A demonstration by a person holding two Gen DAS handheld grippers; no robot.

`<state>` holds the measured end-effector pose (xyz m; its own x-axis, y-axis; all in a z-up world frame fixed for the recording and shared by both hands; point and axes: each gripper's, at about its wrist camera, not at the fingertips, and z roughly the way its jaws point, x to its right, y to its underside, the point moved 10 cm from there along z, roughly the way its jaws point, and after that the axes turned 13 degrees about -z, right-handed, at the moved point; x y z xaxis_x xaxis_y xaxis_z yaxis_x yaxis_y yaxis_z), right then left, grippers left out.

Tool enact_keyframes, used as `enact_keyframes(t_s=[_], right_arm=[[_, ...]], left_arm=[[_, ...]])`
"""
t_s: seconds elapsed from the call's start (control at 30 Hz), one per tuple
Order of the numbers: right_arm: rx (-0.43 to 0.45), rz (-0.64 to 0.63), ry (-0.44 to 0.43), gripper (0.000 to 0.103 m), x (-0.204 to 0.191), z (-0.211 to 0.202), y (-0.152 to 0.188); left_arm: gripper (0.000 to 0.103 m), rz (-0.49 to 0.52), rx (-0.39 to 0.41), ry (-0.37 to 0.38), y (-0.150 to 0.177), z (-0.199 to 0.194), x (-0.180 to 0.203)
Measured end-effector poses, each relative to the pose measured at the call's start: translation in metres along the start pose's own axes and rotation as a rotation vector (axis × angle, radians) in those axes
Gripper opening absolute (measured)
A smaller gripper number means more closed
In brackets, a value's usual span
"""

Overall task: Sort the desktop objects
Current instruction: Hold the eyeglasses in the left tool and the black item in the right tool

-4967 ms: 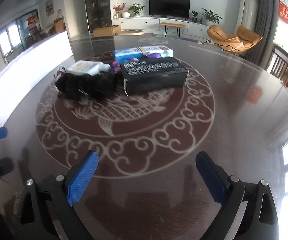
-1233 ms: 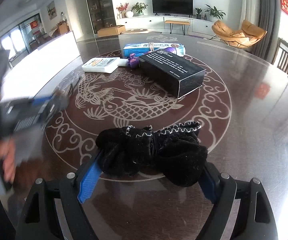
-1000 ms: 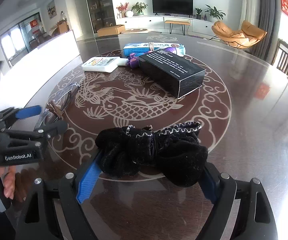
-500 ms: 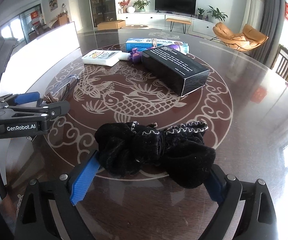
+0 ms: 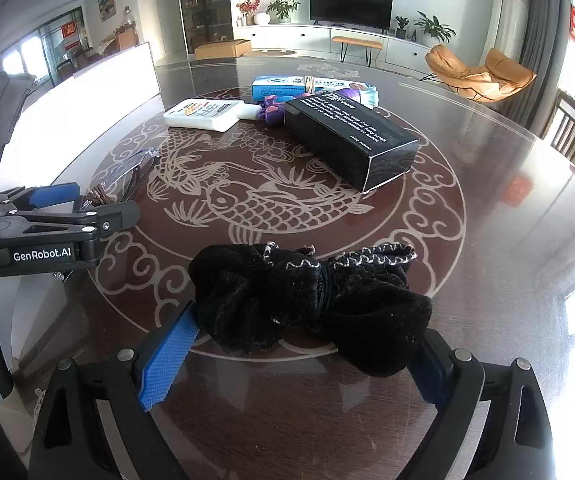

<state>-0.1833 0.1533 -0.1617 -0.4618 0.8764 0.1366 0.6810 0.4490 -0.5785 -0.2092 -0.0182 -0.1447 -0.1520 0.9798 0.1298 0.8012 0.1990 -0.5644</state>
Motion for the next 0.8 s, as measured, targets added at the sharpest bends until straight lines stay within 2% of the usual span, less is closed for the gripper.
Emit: enact_keyframes(t_s=[0.8], right_arm=[[-0.002,-0.007,-0.007,0.098,-0.0033,0.0014,-0.0010]], left_arm=[[0.103,0.000,0.000,0.000,0.0001,-0.0004,-0.0004]])
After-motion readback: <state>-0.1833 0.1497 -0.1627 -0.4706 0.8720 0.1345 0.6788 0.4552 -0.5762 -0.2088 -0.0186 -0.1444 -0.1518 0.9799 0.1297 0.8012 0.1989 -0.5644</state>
